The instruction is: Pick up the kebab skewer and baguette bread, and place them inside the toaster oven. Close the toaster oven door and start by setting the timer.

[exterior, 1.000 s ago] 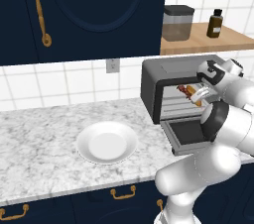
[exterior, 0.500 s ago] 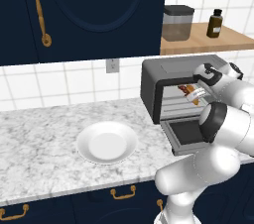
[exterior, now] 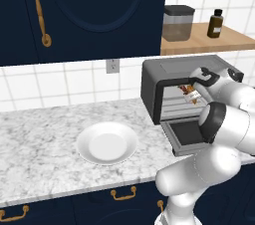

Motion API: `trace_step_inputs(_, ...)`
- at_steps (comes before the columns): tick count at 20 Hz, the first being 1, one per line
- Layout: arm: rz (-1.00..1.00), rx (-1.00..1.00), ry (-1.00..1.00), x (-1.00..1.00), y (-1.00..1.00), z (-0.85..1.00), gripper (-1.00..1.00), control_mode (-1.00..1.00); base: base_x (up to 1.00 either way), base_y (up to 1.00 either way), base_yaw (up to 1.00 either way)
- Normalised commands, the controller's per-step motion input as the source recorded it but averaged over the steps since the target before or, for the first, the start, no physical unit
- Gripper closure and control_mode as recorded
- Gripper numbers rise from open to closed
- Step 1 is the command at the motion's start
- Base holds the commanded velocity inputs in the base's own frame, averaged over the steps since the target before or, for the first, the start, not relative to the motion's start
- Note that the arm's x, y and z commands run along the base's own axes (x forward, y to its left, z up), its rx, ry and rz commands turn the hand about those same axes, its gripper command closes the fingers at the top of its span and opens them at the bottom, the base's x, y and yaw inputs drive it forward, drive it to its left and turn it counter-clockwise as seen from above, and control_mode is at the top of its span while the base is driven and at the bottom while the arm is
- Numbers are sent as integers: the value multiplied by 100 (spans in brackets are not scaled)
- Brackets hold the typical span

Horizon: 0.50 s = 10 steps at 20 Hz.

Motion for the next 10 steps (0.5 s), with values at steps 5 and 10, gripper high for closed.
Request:
trace_step_inputs(5,0,4,-3,54,0,0,100,-100,0,0,0)
trace_step_inputs(10,0,3,-4,47,0,-1,100,-100,0,0,0)
